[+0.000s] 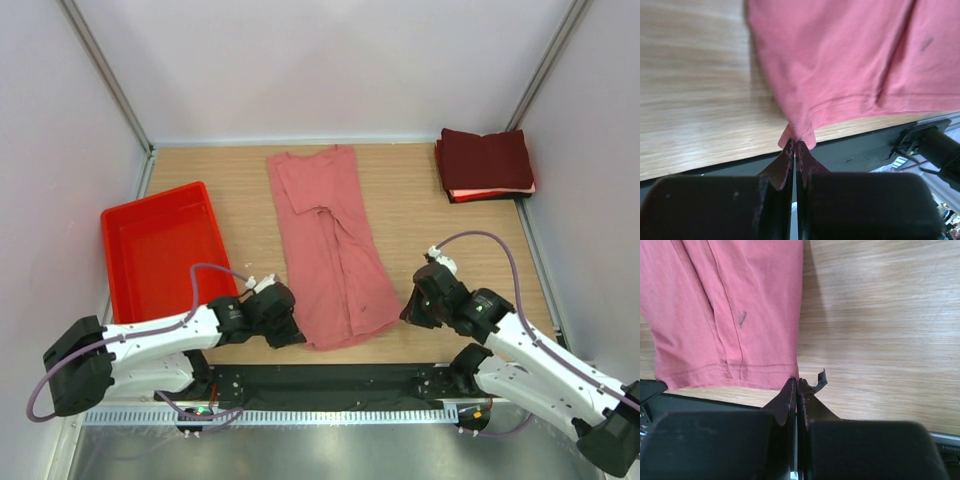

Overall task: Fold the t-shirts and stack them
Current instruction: Fold the tshirt

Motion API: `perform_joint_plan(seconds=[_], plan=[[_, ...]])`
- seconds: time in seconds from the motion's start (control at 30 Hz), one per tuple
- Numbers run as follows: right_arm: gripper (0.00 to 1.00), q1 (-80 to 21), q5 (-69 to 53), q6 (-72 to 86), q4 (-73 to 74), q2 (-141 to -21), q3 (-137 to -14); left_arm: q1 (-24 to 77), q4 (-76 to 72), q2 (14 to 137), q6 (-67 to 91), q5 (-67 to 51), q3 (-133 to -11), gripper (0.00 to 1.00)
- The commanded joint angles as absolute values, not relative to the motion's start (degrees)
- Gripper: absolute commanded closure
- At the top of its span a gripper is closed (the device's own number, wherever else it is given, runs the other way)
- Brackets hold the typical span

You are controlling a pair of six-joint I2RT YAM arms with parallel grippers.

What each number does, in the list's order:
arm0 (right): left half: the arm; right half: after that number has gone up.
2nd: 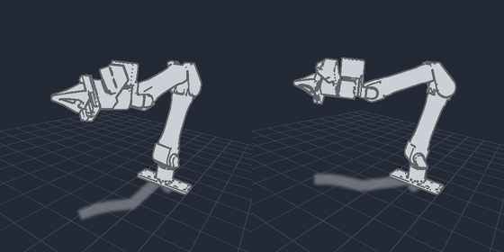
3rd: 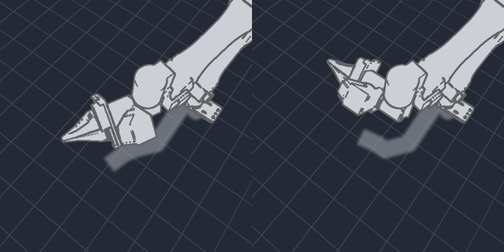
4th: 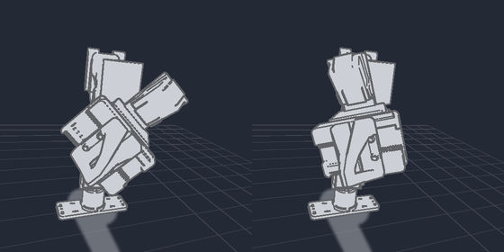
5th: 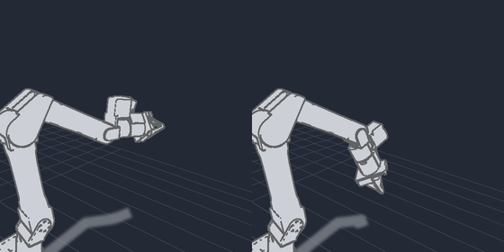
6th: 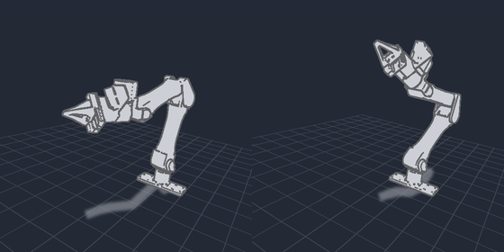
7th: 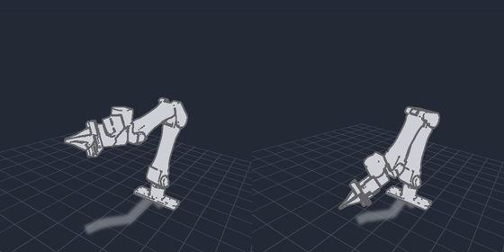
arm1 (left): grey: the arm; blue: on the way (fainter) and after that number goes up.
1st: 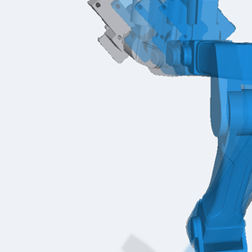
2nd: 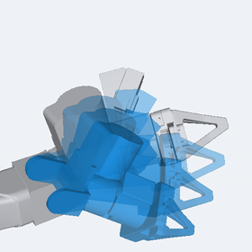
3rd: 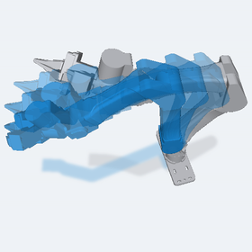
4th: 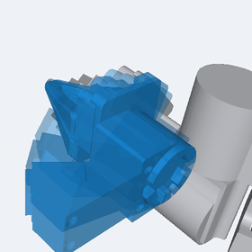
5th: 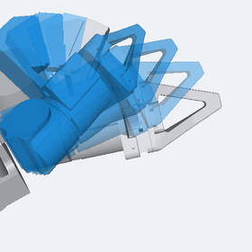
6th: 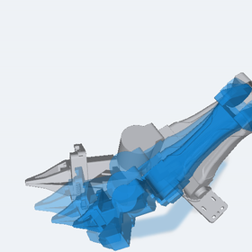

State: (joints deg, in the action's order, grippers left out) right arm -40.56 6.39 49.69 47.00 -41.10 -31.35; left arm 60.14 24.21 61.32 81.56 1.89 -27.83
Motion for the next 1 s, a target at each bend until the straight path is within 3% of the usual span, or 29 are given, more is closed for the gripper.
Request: perform_joint_plan(seconds=[0.0, 0.4, 0.7, 0.97], plan=[[0.99, -40.9, 8.5, 47.9, 44.7, -45.1, -36.4, 58.0, 22.7, 64.7, 78.2, 1.4, -32.3, 1.00], [0.99, -39.5, 17.8, 36.3, 38.7, -69.7, -56.9, 35.3, 28.0, 70.0, 62.4, -7.9, -45.5, 1.00], [0.99, -31.7, 13.5, 27.2, 33.7, -92.3, -78.3, 19.2, 26.4, 87.2, 55.0, -16.9, -60.7, 1.00], [0.99, -25.0, 6.6, 21.2, 33.7, -108.8, -94.2, 14.2, 26.4, 103.4, 52.4, -22.3, -74.8, 1.00]])
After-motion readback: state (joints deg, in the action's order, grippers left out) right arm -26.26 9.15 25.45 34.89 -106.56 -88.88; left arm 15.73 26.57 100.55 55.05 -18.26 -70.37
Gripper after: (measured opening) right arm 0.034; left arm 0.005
